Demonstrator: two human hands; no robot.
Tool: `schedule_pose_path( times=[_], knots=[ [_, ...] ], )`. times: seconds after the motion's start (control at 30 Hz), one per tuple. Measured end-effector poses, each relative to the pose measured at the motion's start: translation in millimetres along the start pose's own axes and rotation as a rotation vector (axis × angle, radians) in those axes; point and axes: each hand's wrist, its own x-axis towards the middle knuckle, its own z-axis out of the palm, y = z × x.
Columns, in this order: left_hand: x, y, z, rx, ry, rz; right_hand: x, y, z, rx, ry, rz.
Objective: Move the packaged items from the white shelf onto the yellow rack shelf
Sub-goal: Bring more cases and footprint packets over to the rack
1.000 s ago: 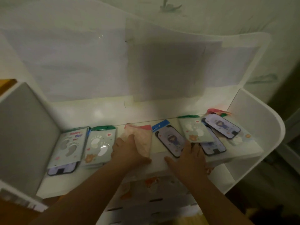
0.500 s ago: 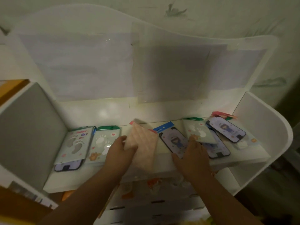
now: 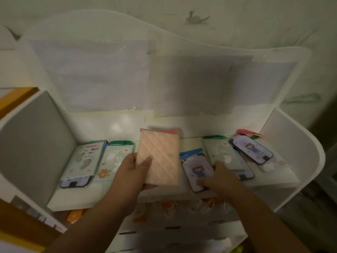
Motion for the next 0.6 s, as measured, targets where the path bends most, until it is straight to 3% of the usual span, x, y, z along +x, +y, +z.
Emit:
schedule_pose_path(
  times=[0.17,0.33,0.6],
  knots=[
    [-14.3,5.7,3.6,-0.011,0.051,0.039,-7.2,1.6,-14.3,0.298,-0.100,0.008],
    [-29.9,12.9,-0.4,-0.055,0.118,0.107,-34.6,-14.8,-11.3,0.645,-0.100,-0.087],
    [-55.3,30.4,-33.4,-0.121,0.232,0.240,-77.9,-51.9,18.0,0.871,-0.151,-0.272]
  ],
)
